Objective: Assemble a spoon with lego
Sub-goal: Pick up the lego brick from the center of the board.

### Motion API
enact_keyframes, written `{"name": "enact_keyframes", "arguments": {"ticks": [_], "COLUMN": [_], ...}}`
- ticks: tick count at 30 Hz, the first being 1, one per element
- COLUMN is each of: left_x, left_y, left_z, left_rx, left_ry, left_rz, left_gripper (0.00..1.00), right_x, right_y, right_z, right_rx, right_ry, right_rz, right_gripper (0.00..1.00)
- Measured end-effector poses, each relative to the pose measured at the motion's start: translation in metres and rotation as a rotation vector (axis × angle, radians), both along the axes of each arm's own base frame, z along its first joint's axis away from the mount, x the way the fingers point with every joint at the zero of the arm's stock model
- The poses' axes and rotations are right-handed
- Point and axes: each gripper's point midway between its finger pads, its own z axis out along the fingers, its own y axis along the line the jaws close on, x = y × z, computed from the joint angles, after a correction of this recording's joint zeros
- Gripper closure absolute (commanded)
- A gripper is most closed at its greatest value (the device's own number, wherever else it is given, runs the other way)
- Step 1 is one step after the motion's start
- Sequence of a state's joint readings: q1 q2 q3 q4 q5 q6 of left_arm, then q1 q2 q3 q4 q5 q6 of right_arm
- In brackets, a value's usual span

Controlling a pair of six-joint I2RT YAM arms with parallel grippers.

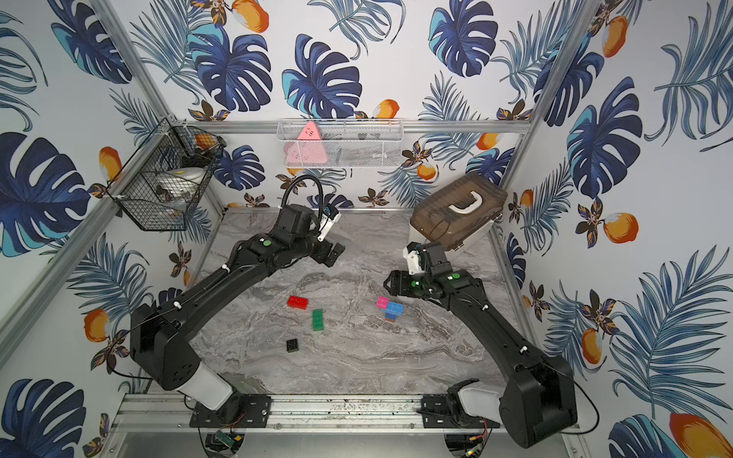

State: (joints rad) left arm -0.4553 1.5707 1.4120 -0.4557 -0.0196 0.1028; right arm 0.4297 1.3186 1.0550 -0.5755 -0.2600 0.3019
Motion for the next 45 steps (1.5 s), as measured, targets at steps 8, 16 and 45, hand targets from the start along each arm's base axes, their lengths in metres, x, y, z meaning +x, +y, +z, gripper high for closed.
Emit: {"name": "enact_keyframes", "arguments": {"ticks": [8,16,45], "left_x": [-0.031,-0.061,-0.074], "left_y": [0.120,0.171,0.162], "left_z": [-0.036,-0.068,-0.100], "left_rx": [-0.075,-0.137,-0.245], "left_ry": [0.054,0.070,0.136], "left_rz": [0.420,0.633,0.656], "left_gripper": [0.01,0.01,0.01], "right_x": [-0.006,-0.036,-0.040], "right_y": [0.096,0.170,0.204], "right_z": [-0.010,-0.068,-0.146], "right_rx": [-0.105,-0.188,-0.463], "right_ry": [0.000,0.086,0.078], "right_rz": [0.208,0.346,0.373], "right_gripper": [0.22,0.23,0.42]}}
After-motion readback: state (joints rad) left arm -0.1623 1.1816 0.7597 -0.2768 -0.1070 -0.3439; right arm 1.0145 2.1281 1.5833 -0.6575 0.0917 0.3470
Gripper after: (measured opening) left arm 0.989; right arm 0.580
